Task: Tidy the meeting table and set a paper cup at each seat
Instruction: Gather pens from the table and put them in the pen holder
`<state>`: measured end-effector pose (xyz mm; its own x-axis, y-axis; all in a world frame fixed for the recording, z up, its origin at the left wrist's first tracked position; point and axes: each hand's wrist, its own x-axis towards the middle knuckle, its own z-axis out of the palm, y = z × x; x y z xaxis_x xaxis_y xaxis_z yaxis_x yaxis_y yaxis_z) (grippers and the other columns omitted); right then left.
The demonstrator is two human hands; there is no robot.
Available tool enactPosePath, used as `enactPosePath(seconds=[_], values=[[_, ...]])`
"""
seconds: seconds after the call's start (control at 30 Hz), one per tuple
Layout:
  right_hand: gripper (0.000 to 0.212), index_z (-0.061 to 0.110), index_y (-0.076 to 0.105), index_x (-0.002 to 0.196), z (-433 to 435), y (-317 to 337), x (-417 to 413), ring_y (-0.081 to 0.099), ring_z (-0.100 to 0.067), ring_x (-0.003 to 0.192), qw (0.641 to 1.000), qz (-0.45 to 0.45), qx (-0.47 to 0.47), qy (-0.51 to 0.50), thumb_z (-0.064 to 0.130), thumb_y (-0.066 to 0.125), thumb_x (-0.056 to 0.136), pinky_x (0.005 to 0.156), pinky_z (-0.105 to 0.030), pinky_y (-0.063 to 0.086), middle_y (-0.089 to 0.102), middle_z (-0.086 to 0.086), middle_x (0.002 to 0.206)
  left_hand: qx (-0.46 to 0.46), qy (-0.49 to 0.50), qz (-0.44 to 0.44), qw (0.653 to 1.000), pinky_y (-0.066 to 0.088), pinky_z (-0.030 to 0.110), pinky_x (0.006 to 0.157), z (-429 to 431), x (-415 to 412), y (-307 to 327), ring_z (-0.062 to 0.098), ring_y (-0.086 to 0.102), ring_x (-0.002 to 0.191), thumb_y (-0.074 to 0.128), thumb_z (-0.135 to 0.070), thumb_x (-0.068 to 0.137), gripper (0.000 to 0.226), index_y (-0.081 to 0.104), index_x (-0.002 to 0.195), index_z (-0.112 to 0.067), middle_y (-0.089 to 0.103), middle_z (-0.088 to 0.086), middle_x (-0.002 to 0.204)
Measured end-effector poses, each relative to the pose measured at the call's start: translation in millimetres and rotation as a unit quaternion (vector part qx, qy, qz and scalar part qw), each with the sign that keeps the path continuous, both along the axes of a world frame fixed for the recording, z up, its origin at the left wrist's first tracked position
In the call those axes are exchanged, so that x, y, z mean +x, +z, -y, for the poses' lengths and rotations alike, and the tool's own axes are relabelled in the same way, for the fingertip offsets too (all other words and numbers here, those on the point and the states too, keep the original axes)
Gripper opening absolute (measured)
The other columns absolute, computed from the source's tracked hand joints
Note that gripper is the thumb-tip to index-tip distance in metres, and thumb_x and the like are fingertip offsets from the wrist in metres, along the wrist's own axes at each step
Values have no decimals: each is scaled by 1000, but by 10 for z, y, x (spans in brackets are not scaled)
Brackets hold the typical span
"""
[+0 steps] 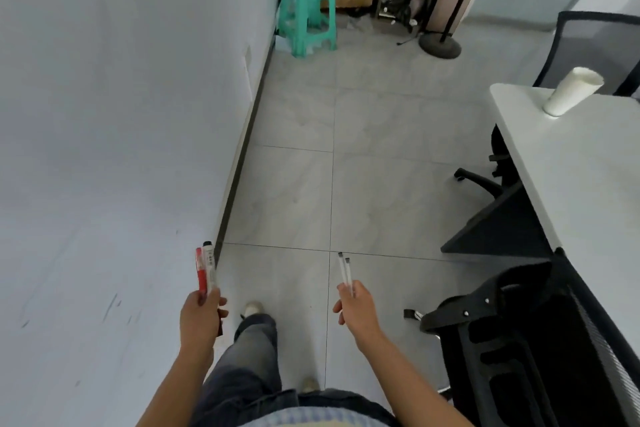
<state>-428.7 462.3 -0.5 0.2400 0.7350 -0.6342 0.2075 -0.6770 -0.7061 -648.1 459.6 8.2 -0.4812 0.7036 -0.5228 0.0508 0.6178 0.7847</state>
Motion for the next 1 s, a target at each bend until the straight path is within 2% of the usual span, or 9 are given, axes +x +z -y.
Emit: enactPosePath(seconds=[0.1, 0.27, 0.5, 0.57, 0.67, 0.73, 0.87, 1.0], values=[[19, 12, 43, 77, -491, -21, -54, 39, -12, 44, 1000, -2, -1, 22, 19, 39, 94, 37, -13, 33, 52, -4, 61, -10, 28, 3, 1000, 37, 26, 51, -371, -133, -71, 18, 46, 60, 41, -18, 95, 23, 51, 105, 0, 56, 15, 85], [21, 14, 44, 74, -1519, 0, -173, 40, -12, 42, 999, 20, 31, 25, 18, 39, 95, 36, -12, 32, 53, -3, 61, 5, 39, 21, 999, 40, 27, 53, -1445, -370, -120, 17, 47, 63, 41, -16, 95, 31, 47, 119, 3, 56, 17, 91], [18, 13, 48, 80, -2880, 203, -313, 43, -10, 42, 996, 48, 76, -13, 21, 40, 95, 39, -14, 35, 54, -1, 61, 78, -40, 23, 996, 42, 26, 54, -3144, -440, 162, 16, 49, 63, 42, -15, 95, 21, 48, 109, -1, 55, 12, 82], [17, 14, 49, 84, -3089, 184, -364, 43, -11, 44, 996, 53, 62, -28, 22, 39, 95, 41, -16, 35, 54, -1, 62, 63, -62, 35, 995, 42, 26, 55, -3361, -344, 139, 16, 50, 64, 42, -16, 95, 16, 47, 106, -5, 54, 7, 78], [19, 15, 48, 80, -3239, 99, -407, 43, -12, 43, 997, 54, 37, -28, 23, 39, 95, 40, -16, 36, 54, -2, 62, 26, -101, 54, 993, 40, 25, 52, -3447, -207, 56, 16, 51, 63, 43, -17, 95, 12, 48, 103, -8, 56, 5, 76], [22, 14, 47, 76, -3392, 48, -379, 44, -12, 45, 998, 59, 17, -27, 22, 40, 95, 46, -20, 38, 54, -3, 62, -5, -112, 61, 992, 39, 25, 52, -3545, -163, 14, 17, 50, 64, 44, -17, 94, 12, 49, 102, -8, 56, 5, 76], [25, 15, 45, 71, -3855, -23, -260, 45, -16, 49, 997, 69, 18, -43, 23, 39, 94, 53, -28, 40, 54, -5, 61, -11, -71, 53, 996, 41, 27, 55, -4024, -164, -19, 17, 50, 65, 43, -17, 95, 11, 47, 102, -10, 55, 6, 77], [24, 13, 45, 73, -4549, -19, -124, 43, -13, 48, 997, 58, 56, -12, 21, 40, 95, 51, -23, 39, 53, -3, 61, -6, -34, 38, 999, 41, 28, 55, -4607, -98, -15, 18, 49, 64, 43, -16, 95, 11, 48, 101, -9, 55, 9, 79]])
